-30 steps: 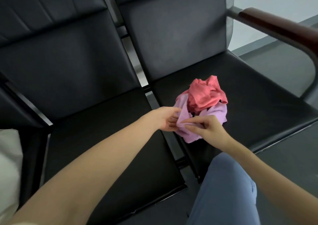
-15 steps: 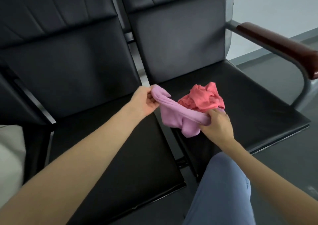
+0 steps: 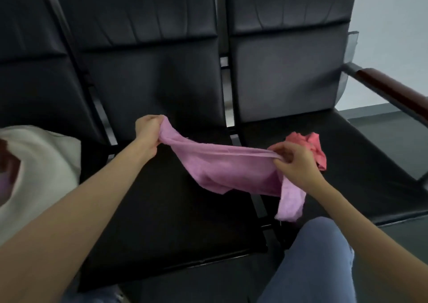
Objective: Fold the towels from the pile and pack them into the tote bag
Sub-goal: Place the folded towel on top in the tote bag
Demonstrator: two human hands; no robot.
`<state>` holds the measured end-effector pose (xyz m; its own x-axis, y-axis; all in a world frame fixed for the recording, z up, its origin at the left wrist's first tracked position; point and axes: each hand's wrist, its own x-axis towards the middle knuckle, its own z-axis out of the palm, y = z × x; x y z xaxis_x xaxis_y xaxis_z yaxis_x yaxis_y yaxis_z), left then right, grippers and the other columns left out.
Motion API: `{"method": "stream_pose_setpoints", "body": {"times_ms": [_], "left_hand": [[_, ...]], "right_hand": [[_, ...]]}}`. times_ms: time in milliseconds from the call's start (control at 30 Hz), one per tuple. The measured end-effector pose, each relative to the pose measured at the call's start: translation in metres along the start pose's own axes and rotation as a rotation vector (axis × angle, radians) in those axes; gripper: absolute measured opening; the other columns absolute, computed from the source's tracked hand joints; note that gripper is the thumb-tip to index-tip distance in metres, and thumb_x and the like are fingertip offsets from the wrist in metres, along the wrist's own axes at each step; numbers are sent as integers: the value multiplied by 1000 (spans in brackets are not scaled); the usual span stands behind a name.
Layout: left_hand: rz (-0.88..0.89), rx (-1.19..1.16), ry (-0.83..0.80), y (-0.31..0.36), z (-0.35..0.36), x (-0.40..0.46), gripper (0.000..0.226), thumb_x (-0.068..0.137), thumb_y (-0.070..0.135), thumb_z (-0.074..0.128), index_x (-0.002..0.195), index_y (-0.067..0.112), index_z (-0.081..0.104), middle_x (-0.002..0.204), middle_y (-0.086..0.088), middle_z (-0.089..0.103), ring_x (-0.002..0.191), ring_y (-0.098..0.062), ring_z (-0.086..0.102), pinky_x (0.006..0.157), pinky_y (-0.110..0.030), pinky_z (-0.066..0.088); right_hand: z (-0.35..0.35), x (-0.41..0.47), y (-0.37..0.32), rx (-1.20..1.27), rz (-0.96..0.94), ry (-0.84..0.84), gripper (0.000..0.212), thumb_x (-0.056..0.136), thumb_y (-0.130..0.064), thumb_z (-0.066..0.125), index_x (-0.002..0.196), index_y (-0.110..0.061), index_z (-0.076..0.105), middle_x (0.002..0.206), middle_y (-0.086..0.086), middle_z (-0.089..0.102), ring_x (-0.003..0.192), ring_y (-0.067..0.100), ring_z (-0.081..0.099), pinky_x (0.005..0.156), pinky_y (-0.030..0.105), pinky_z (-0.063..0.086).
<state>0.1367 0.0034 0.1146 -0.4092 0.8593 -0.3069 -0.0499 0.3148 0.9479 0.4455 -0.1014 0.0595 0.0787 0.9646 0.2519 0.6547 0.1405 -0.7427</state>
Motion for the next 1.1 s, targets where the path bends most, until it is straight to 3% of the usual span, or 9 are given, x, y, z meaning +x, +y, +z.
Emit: {"method": "stream_pose_setpoints", "body": {"times_ms": [133,267,400,467,567,733,867,967,1100], "left_hand": [[-15,126,111,-44,-73,14,22,90,8,53,109,4,64,100,-13,65,96,-28,64,88,-39,55],[-20,261,117,-97,-130,14,14,90,1,51,97,8,61,96,-10,62,93,-23,58,81,-34,50],[-86,303,186,-145,-173,18,14,91,2,51,100,4,61,92,-11,59,90,-25,55,74,-31,45],[-178,333,201,-167,-193,24,9,91,0,52,86,0,60,81,-11,56,81,-25,53,65,-30,43],[-243,478,160,-197,-211,25,23,89,4,55,67,5,52,70,-11,51,70,-23,50,61,-32,38],[-164,832,-94,-222,-215,9,22,93,26,52,87,7,60,83,-9,60,83,-27,57,72,-30,39],[-87,975,30,-228,-211,10,60,84,51,53,110,-2,58,109,-19,63,100,-38,60,75,-36,44],[-2,1131,169,-220,-203,16,57,84,40,65,121,0,49,122,-24,51,113,-43,51,86,-45,44],[250,1045,93,-211,-199,39,32,86,25,65,112,6,60,114,-19,57,106,-36,54,87,-42,44]], "right_hand": [[36,-19,4,-237,-35,-265,28,81,4,54,99,-5,73,88,5,73,80,21,65,65,14,39],[70,-41,16,-388,38,-457,48,82,-34,41,107,-4,71,101,14,71,98,31,64,83,27,42],[86,-53,15,-361,143,-366,26,88,-7,54,109,-2,69,105,17,70,101,32,63,81,26,41],[89,-56,12,-323,154,-365,27,91,-3,51,112,-1,68,108,18,69,103,32,61,82,21,38],[95,-57,0,-286,85,-380,30,93,-2,46,116,-5,66,111,15,64,103,29,60,88,23,40],[115,-54,-45,-173,-174,-427,32,94,0,45,115,-12,65,95,3,54,84,19,57,77,31,49],[145,-54,-85,-69,-266,-576,33,94,-2,44,119,-14,63,106,3,66,94,15,61,84,29,52],[168,-56,-102,-29,-284,-702,30,96,-8,44,116,-18,64,101,-4,68,90,8,62,79,24,52],[198,-48,-96,-139,-184,-801,20,94,-8,48,112,-17,53,82,-5,60,71,9,56,65,25,49]]}}
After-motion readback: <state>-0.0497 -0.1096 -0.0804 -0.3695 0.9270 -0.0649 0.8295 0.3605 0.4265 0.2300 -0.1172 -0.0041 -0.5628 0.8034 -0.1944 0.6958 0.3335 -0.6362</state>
